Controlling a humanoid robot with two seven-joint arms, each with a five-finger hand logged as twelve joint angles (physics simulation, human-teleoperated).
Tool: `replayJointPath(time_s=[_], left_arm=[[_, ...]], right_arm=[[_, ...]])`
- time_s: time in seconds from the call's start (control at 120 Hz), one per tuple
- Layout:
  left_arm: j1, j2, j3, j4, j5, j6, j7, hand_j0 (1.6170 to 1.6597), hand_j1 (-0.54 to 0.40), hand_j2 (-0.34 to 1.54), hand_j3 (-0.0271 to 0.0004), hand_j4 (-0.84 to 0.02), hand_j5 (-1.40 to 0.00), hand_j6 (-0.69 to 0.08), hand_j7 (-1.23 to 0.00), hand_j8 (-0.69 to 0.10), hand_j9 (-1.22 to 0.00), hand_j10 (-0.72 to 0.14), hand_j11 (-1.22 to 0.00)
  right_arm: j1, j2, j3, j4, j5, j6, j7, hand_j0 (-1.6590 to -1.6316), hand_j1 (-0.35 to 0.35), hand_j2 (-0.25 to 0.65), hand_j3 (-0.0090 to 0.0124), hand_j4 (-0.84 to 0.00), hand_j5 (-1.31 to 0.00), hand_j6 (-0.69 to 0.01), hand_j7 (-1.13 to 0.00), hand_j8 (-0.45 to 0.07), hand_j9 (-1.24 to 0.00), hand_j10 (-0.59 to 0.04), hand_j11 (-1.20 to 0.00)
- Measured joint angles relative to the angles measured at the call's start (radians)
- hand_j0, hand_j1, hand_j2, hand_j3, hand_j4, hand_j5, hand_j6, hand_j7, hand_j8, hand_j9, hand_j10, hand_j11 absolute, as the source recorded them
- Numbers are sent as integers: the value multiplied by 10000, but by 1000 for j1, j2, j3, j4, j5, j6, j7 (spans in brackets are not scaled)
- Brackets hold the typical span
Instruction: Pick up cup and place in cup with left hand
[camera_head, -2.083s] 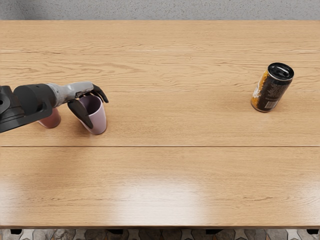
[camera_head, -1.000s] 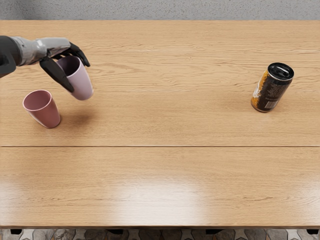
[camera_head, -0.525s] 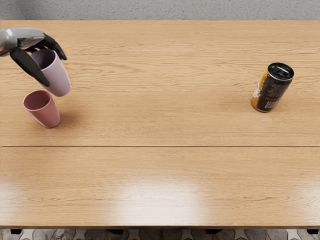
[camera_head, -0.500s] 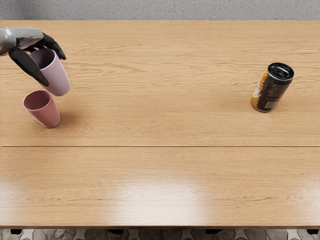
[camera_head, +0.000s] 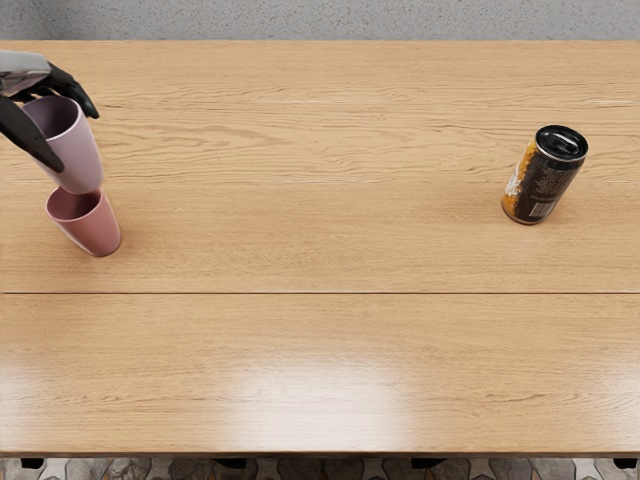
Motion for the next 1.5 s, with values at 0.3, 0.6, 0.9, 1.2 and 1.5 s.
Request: replayJointPath(time_s=[0.3,0.6,0.9,1.2,1.5], left_arm=[[9,17,6,0,0,-4,0,16557,-1355,1132,0,-5118,-6406,-2893,-6505,-2519,-6360,-3221,-6605],[14,16,13,0,1,-5,0,16553,-1336,1036,0,-5250,-6545,-2850,-6689,-2444,-6543,-3165,-6760],[34,11,13,4,2,-2,0,16552,-1505,1078,0,-5415,-6818,-2563,-6953,-2179,-6802,-2859,-7003],[36,-6,15,38,3,-2,1,16548,-1553,990,0,-5610,-7160,-2462,-7283,-1993,-7051,-2707,-7171],[36,-35,22,68,4,0,1,16542,-1690,984,0,-5381,-7641,-2298,-7781,-1733,-7403,-2542,-7411]], right_arm=[[0,0,1,1,0,0,0,-16581,-3491,1,0,-1,0,-2,0,-1,0,0,0],[0,0,0,1,0,0,0,-16581,-3491,1,0,-1,0,-2,0,-1,0,0,0],[0,0,0,1,0,-1,0,-16581,-3491,2,0,-1,0,-2,0,-1,0,1,0],[0,0,0,1,-1,-1,0,-16581,-3491,2,0,-1,0,-1,0,0,0,1,0],[0,0,0,0,-1,-1,0,-16581,-3491,2,0,0,0,-1,0,0,0,1,0]])
